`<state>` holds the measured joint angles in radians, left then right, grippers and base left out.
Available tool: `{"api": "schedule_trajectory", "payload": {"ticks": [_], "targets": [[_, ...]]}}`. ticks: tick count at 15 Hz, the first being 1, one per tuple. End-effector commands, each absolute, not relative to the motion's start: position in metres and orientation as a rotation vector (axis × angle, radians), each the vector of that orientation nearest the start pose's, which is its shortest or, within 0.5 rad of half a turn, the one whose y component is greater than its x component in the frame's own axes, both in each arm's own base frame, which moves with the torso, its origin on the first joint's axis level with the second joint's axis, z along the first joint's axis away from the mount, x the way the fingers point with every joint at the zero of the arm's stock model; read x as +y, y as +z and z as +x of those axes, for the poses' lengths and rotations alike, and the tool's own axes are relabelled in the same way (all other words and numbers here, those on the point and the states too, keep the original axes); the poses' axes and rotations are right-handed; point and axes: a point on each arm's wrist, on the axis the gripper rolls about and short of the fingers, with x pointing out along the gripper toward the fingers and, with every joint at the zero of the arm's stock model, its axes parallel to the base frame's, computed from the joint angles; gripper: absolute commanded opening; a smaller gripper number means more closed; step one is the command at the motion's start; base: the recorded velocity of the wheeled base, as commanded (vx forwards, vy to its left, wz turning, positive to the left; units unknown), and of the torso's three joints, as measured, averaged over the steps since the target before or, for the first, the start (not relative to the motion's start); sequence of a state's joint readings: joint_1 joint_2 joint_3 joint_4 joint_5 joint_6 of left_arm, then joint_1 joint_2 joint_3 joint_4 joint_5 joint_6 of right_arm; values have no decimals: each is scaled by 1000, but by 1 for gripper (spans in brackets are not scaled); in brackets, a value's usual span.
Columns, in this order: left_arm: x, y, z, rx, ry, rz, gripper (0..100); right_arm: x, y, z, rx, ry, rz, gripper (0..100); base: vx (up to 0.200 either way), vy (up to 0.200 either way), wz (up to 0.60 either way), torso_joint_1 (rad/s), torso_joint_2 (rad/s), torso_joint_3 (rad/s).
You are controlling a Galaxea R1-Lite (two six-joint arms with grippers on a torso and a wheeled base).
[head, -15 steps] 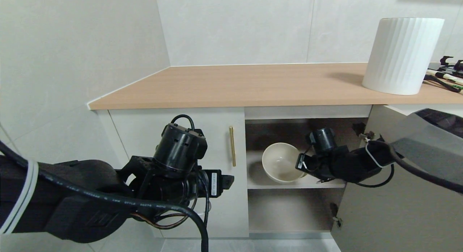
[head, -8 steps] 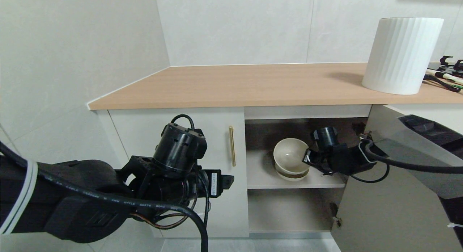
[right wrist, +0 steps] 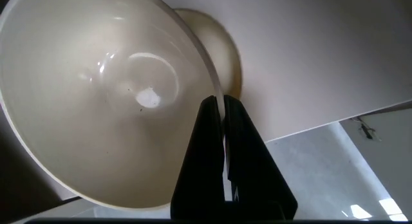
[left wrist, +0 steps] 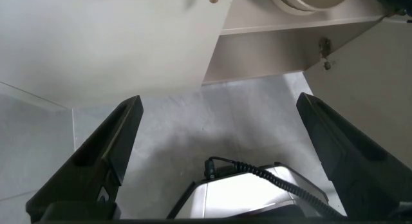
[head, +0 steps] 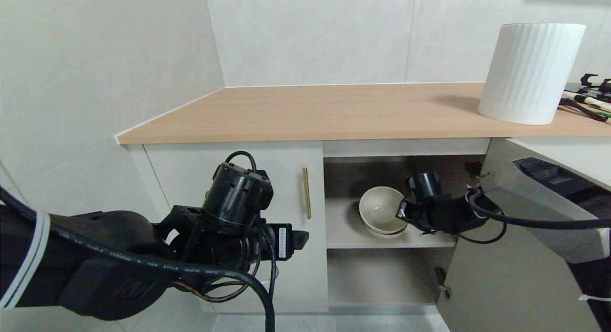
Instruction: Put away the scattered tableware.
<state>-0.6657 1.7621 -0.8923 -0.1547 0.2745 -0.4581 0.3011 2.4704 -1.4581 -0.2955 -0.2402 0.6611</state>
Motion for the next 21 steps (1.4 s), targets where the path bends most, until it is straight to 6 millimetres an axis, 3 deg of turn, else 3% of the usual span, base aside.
{"api": "schedule_trajectory", "payload": {"ticks": [1,4,5,11,12,16,19,21], "targets": [[-183,143,243,707,-218,-112,100,134,11,449,678,-172,442,0,0,0,0,0,0,0],[-183,143,243,707,-218,-112,100,134,12,450,675,-171,443,0,0,0,0,0,0,0],[-183,143,243,707,-218,-112,100,134,12,450,675,-171,443,100,0,0,0,0,0,0],[-181,145,245,700,-209,-119,100,135,16,448,673,-164,445,100,0,0,0,0,0,0],[-176,150,245,686,-201,-132,100,135,25,444,665,-158,448,100,0,0,0,0,0,0],[-144,187,229,587,-177,-203,100,142,74,387,710,-62,430,100,0,0,0,0,0,0],[-110,220,181,555,-220,-240,100,125,126,318,802,145,407,100,0,0,0,0,0,0],[-97,223,158,569,-298,-264,100,112,146,277,875,256,411,100,0,0,0,0,0,0]]}}
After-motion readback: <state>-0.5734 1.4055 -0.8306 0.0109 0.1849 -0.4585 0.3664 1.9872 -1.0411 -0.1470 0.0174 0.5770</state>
